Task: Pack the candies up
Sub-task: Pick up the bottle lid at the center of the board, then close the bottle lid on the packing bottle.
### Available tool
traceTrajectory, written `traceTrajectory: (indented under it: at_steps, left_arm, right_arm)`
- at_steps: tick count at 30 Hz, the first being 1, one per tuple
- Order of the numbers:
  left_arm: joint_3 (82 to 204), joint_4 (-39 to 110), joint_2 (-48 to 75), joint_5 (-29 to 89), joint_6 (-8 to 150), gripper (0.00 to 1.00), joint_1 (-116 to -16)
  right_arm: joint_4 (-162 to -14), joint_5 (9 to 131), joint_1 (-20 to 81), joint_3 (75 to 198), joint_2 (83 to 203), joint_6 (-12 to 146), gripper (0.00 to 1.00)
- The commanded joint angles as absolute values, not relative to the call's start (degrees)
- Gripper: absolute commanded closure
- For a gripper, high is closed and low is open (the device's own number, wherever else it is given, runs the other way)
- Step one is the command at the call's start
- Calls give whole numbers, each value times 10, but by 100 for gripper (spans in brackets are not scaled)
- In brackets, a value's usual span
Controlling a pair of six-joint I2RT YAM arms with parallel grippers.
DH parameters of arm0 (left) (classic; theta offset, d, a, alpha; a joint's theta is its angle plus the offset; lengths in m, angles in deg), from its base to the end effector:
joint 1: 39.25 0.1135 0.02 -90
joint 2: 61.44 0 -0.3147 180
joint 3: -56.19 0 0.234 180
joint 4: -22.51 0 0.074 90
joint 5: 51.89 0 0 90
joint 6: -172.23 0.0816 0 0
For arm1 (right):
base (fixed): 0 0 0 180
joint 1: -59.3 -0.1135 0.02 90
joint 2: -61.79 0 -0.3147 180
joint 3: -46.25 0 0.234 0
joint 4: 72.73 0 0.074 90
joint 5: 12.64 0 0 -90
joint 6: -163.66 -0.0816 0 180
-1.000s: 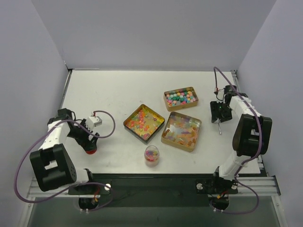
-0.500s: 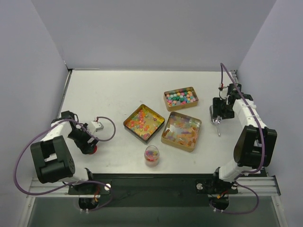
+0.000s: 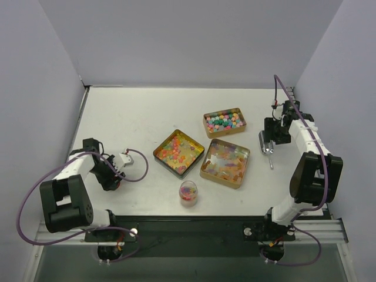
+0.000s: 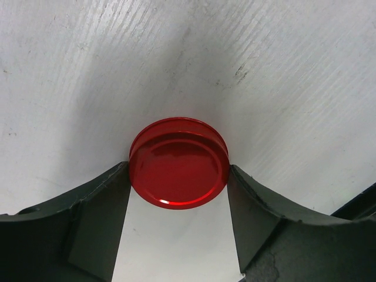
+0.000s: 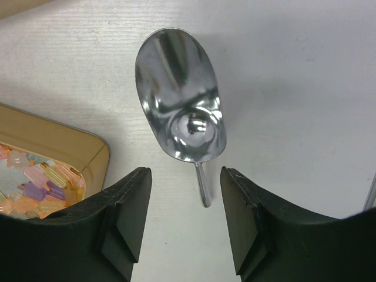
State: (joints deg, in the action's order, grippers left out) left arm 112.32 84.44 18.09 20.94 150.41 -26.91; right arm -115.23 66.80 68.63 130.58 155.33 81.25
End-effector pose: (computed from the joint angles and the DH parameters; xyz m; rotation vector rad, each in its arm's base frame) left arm 0.1907 0.0171 0.1786 1.3619 2.5323 -0.2555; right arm 0.3636 -0.0446 0.2691 -0.0415 2.4543 0.0990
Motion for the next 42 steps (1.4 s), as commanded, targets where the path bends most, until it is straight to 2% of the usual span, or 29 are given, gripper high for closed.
traceTrajectory:
  at_steps: [1,5,8,15,17,18,20,23,30,36,42]
  left_arm:
    - [1121,854,183,209,1521,32,-275]
    - [1124,881,149,194,1542,34,-273]
    - [1188,936,125,138,1538,34,-295]
    - [1369,1025,142,66,1461,32,-469]
    - [1405,1022,146,69,1429,31,-548]
    - [1417,1020,153,72,1416,30,-579]
    - [1457,1017,167,78,1385,30,-657]
    - [1515,1027,217,87,1358,29,-724]
    - [1632,1119,294,91,1340,28,-802]
    - [1656,1160,316,89,1327,28,-867]
    - [1633,1102,307,179,1252,28,-937]
  right_arm:
    - [-1162,659,686,1312,1543,810,49]
    - [-1162,659,690,1311,1539,811,49]
    - [-1162,659,691,1316,1539,810,50]
    - [-1162,654,692,1329,1547,811,50]
    - [-1163,656,690,1328,1550,817,48]
    - [-1166,675,687,1327,1550,819,38]
    - [-1170,693,685,1326,1550,818,31]
    - [-1180,681,686,1336,1550,808,30]
    - [-1179,675,695,1334,1511,777,27]
    - [-1178,663,698,1320,1475,775,26]
    - [-1179,655,717,1325,1453,781,26]
